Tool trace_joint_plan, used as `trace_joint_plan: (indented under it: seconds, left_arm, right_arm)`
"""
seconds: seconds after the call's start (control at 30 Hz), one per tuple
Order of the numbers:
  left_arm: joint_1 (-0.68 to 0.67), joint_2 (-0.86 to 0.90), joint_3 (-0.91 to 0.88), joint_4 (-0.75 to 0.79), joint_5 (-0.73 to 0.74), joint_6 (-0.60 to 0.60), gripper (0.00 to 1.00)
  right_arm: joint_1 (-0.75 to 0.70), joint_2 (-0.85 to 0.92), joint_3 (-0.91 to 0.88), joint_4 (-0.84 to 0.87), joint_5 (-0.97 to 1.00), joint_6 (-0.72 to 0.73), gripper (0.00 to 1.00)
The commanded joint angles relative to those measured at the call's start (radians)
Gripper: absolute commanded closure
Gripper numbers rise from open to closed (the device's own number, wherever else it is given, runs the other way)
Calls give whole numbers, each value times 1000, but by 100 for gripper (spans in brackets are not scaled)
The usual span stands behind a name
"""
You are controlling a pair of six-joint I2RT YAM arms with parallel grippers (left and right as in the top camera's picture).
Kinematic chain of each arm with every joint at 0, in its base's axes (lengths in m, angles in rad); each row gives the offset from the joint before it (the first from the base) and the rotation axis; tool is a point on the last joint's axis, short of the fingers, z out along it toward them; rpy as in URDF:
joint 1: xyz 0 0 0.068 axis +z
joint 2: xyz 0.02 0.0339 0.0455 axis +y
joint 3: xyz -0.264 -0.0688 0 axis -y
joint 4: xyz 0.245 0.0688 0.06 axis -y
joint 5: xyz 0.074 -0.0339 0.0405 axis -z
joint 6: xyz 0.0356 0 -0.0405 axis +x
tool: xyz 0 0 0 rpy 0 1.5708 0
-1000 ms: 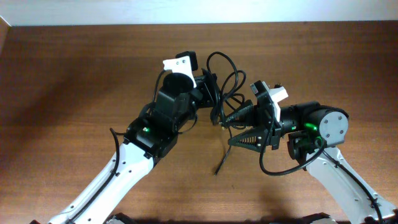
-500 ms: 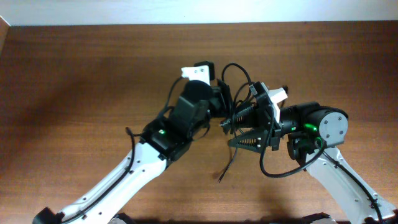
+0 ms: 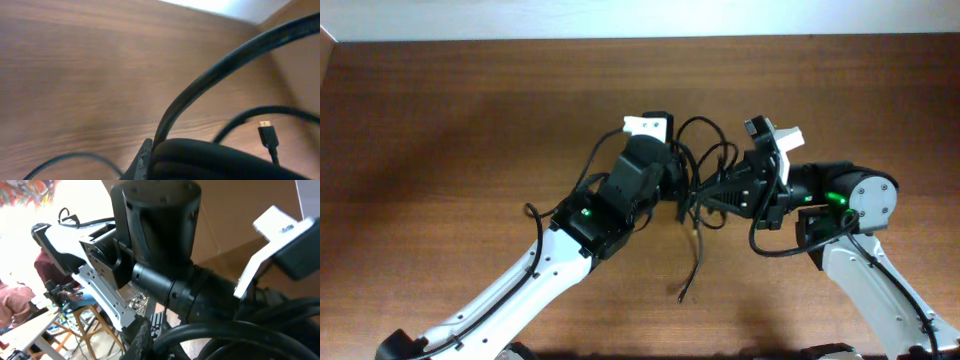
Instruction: Untangle cables
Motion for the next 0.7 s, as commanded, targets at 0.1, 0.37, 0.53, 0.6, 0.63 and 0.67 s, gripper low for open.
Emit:
trace_joint_plan:
  seconds: [0.1,0.37,0.53,0.6,0.63,0.67]
  left_arm:
    - [20,-2,5,-202,-306,40,100]
    - [91,-3,5,-288,-320,32,100]
    - [127,-23,6,-285,-313,21,100]
    - [127,-42,6,-274,-313,22,100]
    - [127,-53,6,-266,-313,22,100]
    - [127,-66,6,-257,-312,22,100]
  right_arm:
    - [-8,-7,11,8,24,2,96]
    - [-29,-7,11,7,24,3,96]
    - [-106,-7,11,2,23,45,96]
    - [-139,-7,11,-27,24,45,96]
    - [-155,-7,11,-57,24,44,93]
    - [-168,-7,11,-88,23,44,73]
